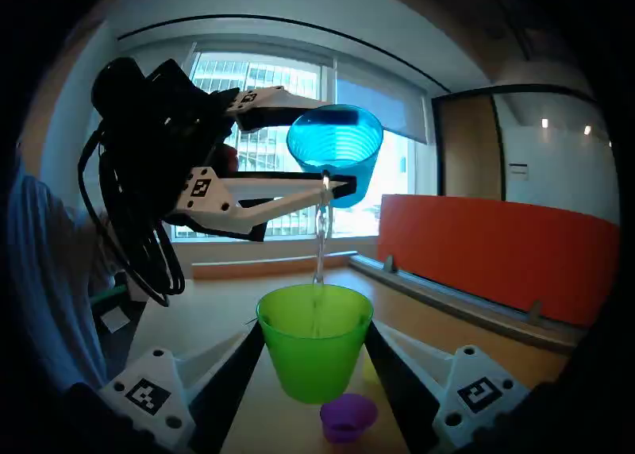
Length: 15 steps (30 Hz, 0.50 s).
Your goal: Pour water
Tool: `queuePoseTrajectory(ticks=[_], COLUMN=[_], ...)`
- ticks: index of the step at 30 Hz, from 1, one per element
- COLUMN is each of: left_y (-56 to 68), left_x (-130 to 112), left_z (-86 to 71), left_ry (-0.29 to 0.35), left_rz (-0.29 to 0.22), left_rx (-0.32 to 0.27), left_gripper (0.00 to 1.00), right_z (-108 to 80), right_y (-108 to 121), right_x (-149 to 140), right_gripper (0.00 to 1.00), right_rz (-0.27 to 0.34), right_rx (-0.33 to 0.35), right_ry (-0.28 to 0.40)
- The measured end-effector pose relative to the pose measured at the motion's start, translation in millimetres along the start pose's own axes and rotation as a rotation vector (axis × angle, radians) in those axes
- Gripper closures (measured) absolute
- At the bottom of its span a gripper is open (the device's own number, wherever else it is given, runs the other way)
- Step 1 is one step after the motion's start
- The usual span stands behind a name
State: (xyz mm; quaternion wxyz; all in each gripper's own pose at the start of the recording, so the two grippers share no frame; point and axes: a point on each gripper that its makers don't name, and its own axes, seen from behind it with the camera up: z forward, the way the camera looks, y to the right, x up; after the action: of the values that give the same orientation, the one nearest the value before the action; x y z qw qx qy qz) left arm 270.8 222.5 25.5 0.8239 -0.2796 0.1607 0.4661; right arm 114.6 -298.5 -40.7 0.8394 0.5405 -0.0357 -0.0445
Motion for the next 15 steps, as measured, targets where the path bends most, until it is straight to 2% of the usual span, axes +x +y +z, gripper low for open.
queuePoseTrajectory(ticks=[15], left_y=[-1.8], left_x=[8.6], left_z=[1.6], left_ry=[0.006], left_rz=[0.069], left_rx=[0.013], left_gripper=[0.13], right_z=[-4.0], right_y=[2.8], right_x=[6.1], right_gripper=[0.11], right_rz=[-0.002], right_rx=[-0.009], right_ry=[0.016])
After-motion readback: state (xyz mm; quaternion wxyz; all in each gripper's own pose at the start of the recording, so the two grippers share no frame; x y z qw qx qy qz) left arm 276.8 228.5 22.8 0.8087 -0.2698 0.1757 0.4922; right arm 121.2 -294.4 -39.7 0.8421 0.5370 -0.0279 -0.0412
